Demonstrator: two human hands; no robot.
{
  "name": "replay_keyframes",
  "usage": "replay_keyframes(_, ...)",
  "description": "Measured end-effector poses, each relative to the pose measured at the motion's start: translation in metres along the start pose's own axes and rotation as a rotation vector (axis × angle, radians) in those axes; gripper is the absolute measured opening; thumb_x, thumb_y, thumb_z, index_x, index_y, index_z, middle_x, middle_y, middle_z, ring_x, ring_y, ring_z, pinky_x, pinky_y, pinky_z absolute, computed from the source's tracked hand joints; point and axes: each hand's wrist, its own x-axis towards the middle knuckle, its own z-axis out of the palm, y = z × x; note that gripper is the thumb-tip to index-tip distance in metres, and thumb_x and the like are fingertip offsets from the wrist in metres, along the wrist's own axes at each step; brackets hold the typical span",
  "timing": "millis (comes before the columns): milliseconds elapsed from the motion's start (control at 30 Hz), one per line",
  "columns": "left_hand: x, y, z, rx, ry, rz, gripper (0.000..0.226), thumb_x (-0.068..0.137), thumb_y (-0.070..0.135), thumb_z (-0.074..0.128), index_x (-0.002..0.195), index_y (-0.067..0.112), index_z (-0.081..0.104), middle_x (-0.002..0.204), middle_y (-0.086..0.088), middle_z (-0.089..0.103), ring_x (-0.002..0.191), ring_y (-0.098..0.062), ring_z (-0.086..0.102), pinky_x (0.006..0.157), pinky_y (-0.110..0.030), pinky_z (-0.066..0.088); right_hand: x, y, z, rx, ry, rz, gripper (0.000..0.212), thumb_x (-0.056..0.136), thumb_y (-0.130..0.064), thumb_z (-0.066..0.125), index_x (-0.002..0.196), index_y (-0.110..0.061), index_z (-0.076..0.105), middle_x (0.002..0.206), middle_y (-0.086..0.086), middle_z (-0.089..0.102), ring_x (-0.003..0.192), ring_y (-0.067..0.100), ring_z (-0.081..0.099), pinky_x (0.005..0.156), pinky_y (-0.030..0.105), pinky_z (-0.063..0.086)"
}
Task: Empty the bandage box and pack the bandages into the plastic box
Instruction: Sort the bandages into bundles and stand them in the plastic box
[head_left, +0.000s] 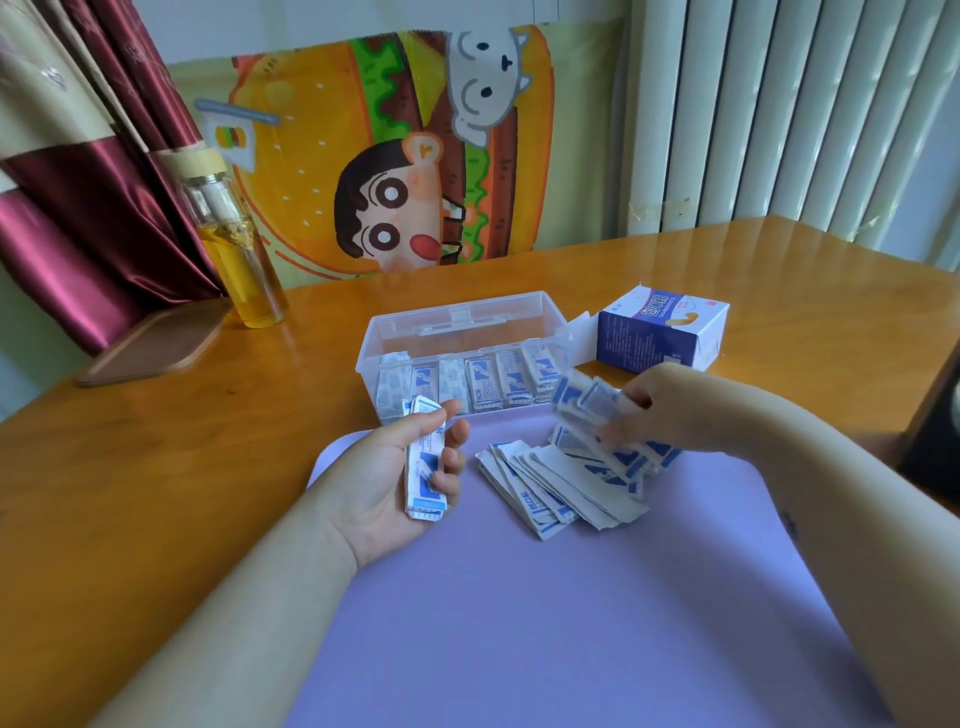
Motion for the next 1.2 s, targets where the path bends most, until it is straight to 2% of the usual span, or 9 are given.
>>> replay_keyframes(133,-0.001,-0.001,0.002,0.026,-0.029,-0.001,0.029,0.08,0.022,0.06,0.108,0.013,0.061,0.069,-0.001,0.061,0.043,-0.004,0.037,0.038,-0.013,0.025,-0.007,-0.019,-0.003,0.473,0.088,-0.076,0.024,0.078,-0.037,0.072,0.086,-0.014,0.071,0.084,0.007,0.073,0.085,0.024,0.069,0.081,0.04,0.055)
replay_keyframes(300,0.004,-0.003,0.001,0.062,-0.117,0.138,0.06,0.062,0.038,0.081,0.115,0.014,0.066,0.09,-0.002,0.067,0.056,-0.009,0.05,0.04,-0.015,0.027,-0.006,-0.064,0.03,0.968,-0.232,-0.21,0.02,0.084,-0.009,0.064,0.096,0.006,0.064,0.107,0.027,0.066,0.102,0.039,0.063,0.098,0.05,0.046)
replay_keyframes(367,0.004,-0.002,0.001,0.078,-0.139,0.156,0.068,0.06,0.041,0.083,0.119,0.013,0.064,0.11,-0.014,0.069,0.076,-0.021,0.068,0.04,-0.02,0.043,-0.002,-0.073,0.041,1.006,-0.32,-0.224,0.018,0.085,-0.009,0.063,0.096,0.006,0.064,0.104,0.023,0.068,0.099,0.034,0.065,0.095,0.042,0.051)
replay_keyframes(500,-0.002,-0.001,0.005,0.078,-0.139,0.16,0.041,0.081,0.025,0.059,0.119,0.009,0.061,0.112,-0.017,0.069,0.1,-0.031,0.067,0.08,-0.038,0.057,0.004,-0.078,0.057,0.987,-0.227,-0.258,0.029,0.078,-0.018,0.074,0.098,0.001,0.065,0.098,0.018,0.071,0.092,0.03,0.068,0.087,0.04,0.053)
replay_keyframes(633,0.002,0.001,-0.002,0.109,-0.058,0.213,0.04,0.081,0.022,0.063,0.12,0.011,0.062,0.11,-0.015,0.07,0.097,-0.031,0.068,0.072,-0.04,0.059,0.002,-0.074,0.065,0.835,-0.047,-0.273,0.025,0.074,-0.033,0.077,0.077,-0.013,0.062,0.061,0.001,0.058,0.052,0.013,0.048,0.049,0.02,0.036)
replay_keyframes(800,0.004,0.0,-0.004,0.118,-0.027,0.251,0.048,0.07,0.021,0.072,0.117,0.012,0.065,0.109,-0.015,0.07,0.096,-0.032,0.069,0.07,-0.04,0.059,0.003,-0.066,0.063,0.745,-0.048,-0.262,0.032,0.079,-0.041,0.071,0.066,-0.015,0.058,0.049,-0.003,0.047,0.04,0.008,0.037,0.041,0.018,0.031)
replay_keyframes(933,0.003,0.001,-0.002,0.09,-0.054,0.234,0.047,0.072,0.02,0.068,0.118,0.01,0.063,0.11,-0.016,0.069,0.096,-0.032,0.069,0.071,-0.038,0.059,0.009,-0.067,0.068,0.894,-0.1,-0.241,0.053,0.066,-0.048,0.074,0.084,0.002,0.065,0.085,0.022,0.069,0.069,0.021,0.055,0.068,0.036,0.048)
replay_keyframes(1000,0.003,0.001,-0.001,0.079,-0.056,0.24,0.042,0.076,0.019,0.065,0.117,0.01,0.064,0.108,-0.014,0.071,0.093,-0.029,0.07,0.068,-0.035,0.06,0.01,-0.067,0.069,1.03,-0.117,-0.204,0.062,0.06,-0.044,0.075,0.094,0.006,0.062,0.106,0.031,0.063,0.083,0.029,0.054,0.08,0.043,0.045)
replay_keyframes(1200,0.004,0.001,-0.003,0.09,0.006,0.272,0.032,0.083,0.016,0.062,0.115,0.011,0.065,0.104,-0.012,0.072,0.088,-0.026,0.071,0.065,-0.031,0.06,0.007,-0.068,0.066,1.054,-0.142,-0.191,0.059,0.068,-0.039,0.075,0.102,0.007,0.061,0.105,0.024,0.068,0.097,0.038,0.064,0.097,0.051,0.046)
